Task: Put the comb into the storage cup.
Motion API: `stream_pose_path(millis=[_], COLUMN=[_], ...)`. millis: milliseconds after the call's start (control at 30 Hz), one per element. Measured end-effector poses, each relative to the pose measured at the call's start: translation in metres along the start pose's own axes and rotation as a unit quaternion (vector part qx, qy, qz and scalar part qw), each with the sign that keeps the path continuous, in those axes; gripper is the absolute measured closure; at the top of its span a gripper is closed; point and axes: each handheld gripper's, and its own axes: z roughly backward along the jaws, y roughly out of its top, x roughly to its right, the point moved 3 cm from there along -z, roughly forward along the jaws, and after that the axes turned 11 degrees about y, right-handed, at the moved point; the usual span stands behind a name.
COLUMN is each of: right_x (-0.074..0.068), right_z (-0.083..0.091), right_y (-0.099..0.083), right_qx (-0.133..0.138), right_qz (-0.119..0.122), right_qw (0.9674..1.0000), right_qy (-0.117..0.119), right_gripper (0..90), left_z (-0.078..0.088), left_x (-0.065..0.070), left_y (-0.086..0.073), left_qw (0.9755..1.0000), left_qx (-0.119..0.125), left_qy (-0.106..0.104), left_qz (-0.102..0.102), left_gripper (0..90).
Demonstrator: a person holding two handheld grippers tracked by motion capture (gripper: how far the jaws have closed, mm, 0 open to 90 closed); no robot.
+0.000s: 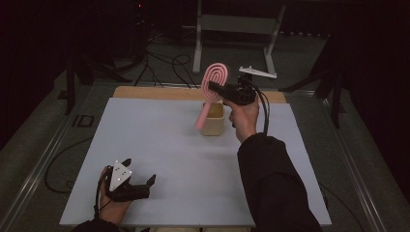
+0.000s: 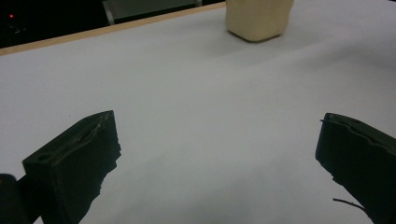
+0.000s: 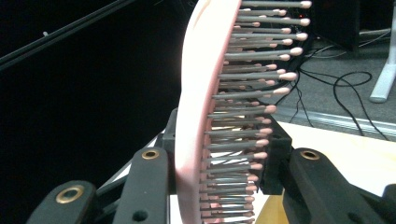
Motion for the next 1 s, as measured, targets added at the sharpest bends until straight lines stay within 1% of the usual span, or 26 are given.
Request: stream_pose_path(millis=[33, 233, 467, 567, 667, 867, 900, 1000], right_x=[0.001, 0.005, 0.008, 0.010, 0.012, 0.014, 0.015, 0.017], right_z=[0.000, -0.003, -0.006, -0.007, -0.007, -0.007, -0.007, -0.006], right_y=[0.001, 0.005, 0.011, 0.012, 0.013, 0.016, 0.017, 0.017], right_qx=[0.000, 0.009, 0.012, 0.013, 0.014, 0.021, 0.026, 0.030], right_qz=[0.001, -0.012, -0.011, -0.012, -0.012, -0.015, -0.015, -0.018], right_qw=[1.0000, 0.9998, 0.9996, 0.9993, 0.9991, 0.9986, 0.9984, 0.9981], right_qy=[-0.001, -0.013, -0.025, -0.034, -0.037, -0.046, -0.048, -0.051], right_gripper=[63.6, 63.6, 63.6, 63.6, 63.6, 63.6, 63.6, 63.6], left_z=[0.000, -0.001, 0.000, -0.001, 0.000, 0.000, 0.000, 0.000], left_x=[0.000, 0.000, 0.000, 0.001, 0.001, 0.002, 0.002, 0.002], left_y=[0.000, 0.000, 0.000, 0.000, 0.000, 0.000, 0.000, 0.000], left_qw=[1.0000, 1.0000, 1.0000, 1.0000, 1.0000, 1.0000, 1.0000, 1.0000], left_qx=[-0.001, -0.002, -0.001, -0.001, -0.001, -0.001, 0.000, 0.000], left_qy=[0.000, -0.001, 0.000, 0.000, -0.001, -0.001, -0.001, 0.000], left_qz=[0.000, -0.002, -0.002, -0.005, -0.005, -0.007, -0.008, -0.008], left_gripper=[0.3, 0.2, 0.3, 0.2, 0.2, 0.2, 0.3, 0.3])
